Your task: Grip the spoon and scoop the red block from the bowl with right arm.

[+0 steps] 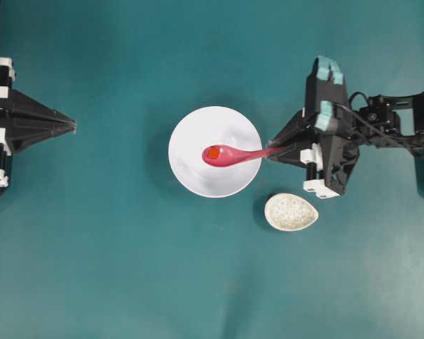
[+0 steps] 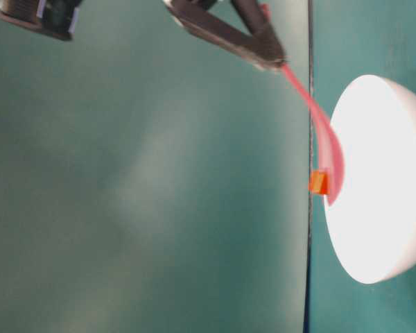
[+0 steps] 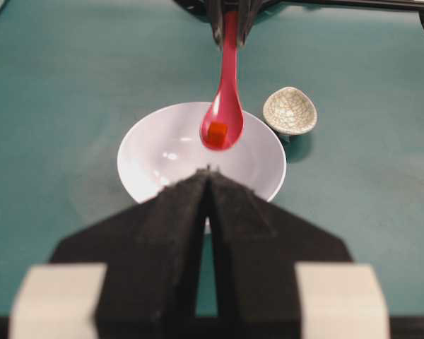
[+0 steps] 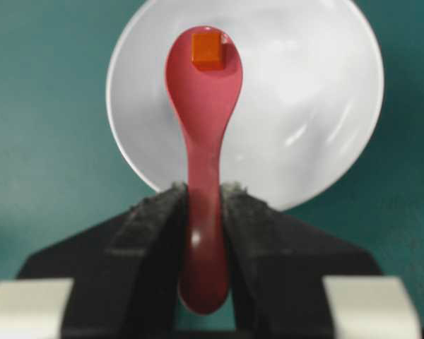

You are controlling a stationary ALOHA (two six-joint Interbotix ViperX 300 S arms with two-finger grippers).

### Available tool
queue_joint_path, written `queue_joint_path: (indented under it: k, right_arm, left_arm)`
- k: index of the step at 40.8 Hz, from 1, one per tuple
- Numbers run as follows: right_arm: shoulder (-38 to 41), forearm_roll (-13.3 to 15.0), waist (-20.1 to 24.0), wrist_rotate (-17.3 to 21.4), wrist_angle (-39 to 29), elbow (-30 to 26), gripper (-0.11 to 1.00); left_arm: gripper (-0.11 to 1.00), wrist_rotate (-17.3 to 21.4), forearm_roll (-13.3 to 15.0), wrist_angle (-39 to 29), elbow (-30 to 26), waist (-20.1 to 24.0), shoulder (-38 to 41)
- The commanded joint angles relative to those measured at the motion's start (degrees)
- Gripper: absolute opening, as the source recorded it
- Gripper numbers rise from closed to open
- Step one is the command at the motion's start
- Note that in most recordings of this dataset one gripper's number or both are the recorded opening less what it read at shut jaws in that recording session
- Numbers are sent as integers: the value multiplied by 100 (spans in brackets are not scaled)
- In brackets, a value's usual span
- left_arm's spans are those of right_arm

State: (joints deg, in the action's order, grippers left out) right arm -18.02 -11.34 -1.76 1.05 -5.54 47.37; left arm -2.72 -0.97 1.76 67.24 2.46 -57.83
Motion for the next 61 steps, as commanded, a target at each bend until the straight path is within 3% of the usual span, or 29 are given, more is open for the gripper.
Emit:
queue_joint_path:
  k: [1,15,25,61]
  right_arm:
    - [-272,18,-44,-9,0,-202,25]
    - [-756,44,-334,-53,-888,-923,25]
    - [-809,334,-369,-44,-1529,-1415,25]
    - [-826,439,-369,-35,-1556,-1441,25]
  left_arm:
    - [0,18,9,26,-114,26,18]
    - [0,9,9,18,-114,26,18]
    - [0,9,9,9,-123,26,0]
    - [0,9,9,-18,-141,26,-44]
